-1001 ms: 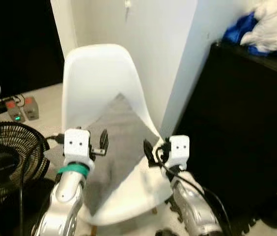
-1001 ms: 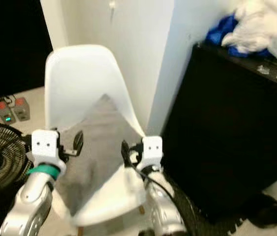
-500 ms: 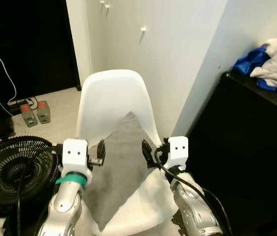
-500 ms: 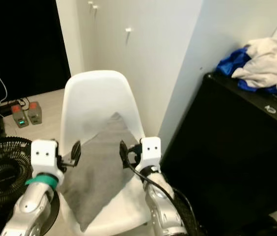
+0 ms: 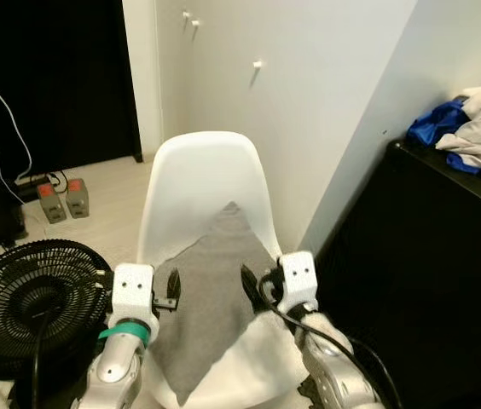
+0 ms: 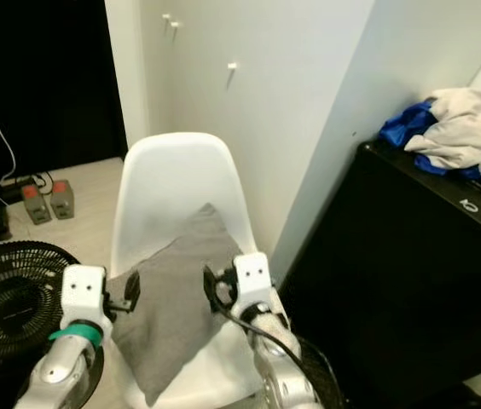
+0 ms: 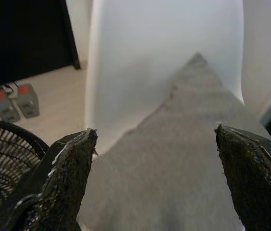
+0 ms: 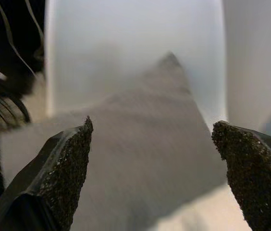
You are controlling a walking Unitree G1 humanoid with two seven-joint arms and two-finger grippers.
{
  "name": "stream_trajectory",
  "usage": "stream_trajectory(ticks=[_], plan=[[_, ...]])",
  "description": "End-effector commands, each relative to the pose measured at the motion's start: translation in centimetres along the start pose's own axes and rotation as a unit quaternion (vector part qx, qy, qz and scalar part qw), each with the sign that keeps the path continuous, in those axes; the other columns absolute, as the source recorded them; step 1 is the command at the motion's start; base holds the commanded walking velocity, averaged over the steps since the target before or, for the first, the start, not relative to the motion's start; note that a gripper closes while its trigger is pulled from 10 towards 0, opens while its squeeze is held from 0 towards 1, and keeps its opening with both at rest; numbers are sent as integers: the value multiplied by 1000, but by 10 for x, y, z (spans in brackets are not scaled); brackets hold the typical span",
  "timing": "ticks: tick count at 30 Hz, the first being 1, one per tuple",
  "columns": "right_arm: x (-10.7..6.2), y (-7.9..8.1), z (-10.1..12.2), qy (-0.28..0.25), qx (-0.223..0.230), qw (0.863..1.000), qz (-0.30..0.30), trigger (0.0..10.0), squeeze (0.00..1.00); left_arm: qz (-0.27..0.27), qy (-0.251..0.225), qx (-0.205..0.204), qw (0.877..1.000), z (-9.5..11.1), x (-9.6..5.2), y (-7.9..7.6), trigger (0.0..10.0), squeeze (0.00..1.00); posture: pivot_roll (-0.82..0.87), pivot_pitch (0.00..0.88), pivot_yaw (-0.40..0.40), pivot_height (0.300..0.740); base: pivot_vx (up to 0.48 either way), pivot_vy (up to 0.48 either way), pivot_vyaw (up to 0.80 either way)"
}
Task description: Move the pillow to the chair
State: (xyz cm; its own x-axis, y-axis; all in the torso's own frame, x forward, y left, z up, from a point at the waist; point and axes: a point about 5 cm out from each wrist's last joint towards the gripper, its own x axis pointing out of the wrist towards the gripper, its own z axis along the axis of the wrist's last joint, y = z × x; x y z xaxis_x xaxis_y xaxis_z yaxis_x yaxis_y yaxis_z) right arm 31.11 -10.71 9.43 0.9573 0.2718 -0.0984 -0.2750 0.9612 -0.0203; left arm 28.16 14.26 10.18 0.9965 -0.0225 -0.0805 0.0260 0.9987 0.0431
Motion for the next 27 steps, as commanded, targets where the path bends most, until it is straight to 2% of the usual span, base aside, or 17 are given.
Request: stream_trajectory(ticks=[1,4,5,7,9,10,12,13,15,16,17,18,20,22,24,26,27], plan=[[-5,-12,-6,11,5,1000,-27,10000,0,-20,2,5,1000,-1,1,-8,10000,0,-43,40,17,740,0,0,0],[-6,-16,-5,9,15,999,-39,10000,0,-34,-5,15,999,4,4,-9,10000,0,-45,40,26,740,0,0,0],[-5,-19,-6,11,16,999,-46,10000,0,-49,-8,19,999,8,8,-13,10000,0,-54,69,40,740,0,0,0],[-1,-21,3,0,14,999,-48,10000,0,-97,-28,37,994,29,20,-23,10000,0,-81,77,38,740,0,0,0],[1,-23,7,-4,14,999,-48,10000,0,-112,-34,49,992,36,24,-27,10000,0,-78,79,40,740,0,0,0],[5,-25,15,-11,4,999,-48,10000,0,-120,-50,74,989,56,34,-30,10000,0,-72,130,41,740,0,0,0],[10,-27,23,-16,-3,998,-54,10000,0,-123,-64,107,985,87,46,-35,10000,0,-87,162,25,740,0,0,0],[10,-27,23,-16,-3,998,-54,10000,0,-123,-64,107,985,87,46,-35,10000,0,-87,162,25,740,0,0,0],[9,-29,25,-15,0,998,-63,10000,0,-132,-70,127,980,114,51,-44,10000,0,-79,181,14,740,0,0,0],[7,-29,26,-14,1,998,-63,10000,0,-150,-84,128,977,135,50,-53,10000,0,-77,221,3,740,0,0,0],[6,-29,26,-13,1,998,-63,10000,0,-164,-94,127,974,148,48,-60,10000,0,-77,221,3,740,0,0,0],[5,-28,26,-13,0,998,-62,10000,0,-172,-100,126,972,155,47,-64,10000,0,-77,221,3,740,0,0,0],[5,-28,26,-13,0,998,-62,10000,0,-172,-100,126,972,155,47,-64,10000,0,-77,221,3,740,0,0,0],[0,-26,23,-6,-4,999,-53,10000,0,-212,-135,134,959,187,36,-79,10000,0,-79,242,-6,740,0,0,0],[0,-26,23,-6,-4,999,-53,10000,0,-212,-135,134,959,187,36,-79,10000,0,-79,242,-6,740,0,0,0],[-3,-25,23,-2,-5,999,-48,10000,0,-252,-168,124,945,227,24,-88,10000,0,-91,258,-4,740,0,0,0],[-3,-25,23,-2,-5,999,-48,10000,0,-252,-168,124,945,227,24,-88,10000,0,-91,258,-4,740,0,0,0]])
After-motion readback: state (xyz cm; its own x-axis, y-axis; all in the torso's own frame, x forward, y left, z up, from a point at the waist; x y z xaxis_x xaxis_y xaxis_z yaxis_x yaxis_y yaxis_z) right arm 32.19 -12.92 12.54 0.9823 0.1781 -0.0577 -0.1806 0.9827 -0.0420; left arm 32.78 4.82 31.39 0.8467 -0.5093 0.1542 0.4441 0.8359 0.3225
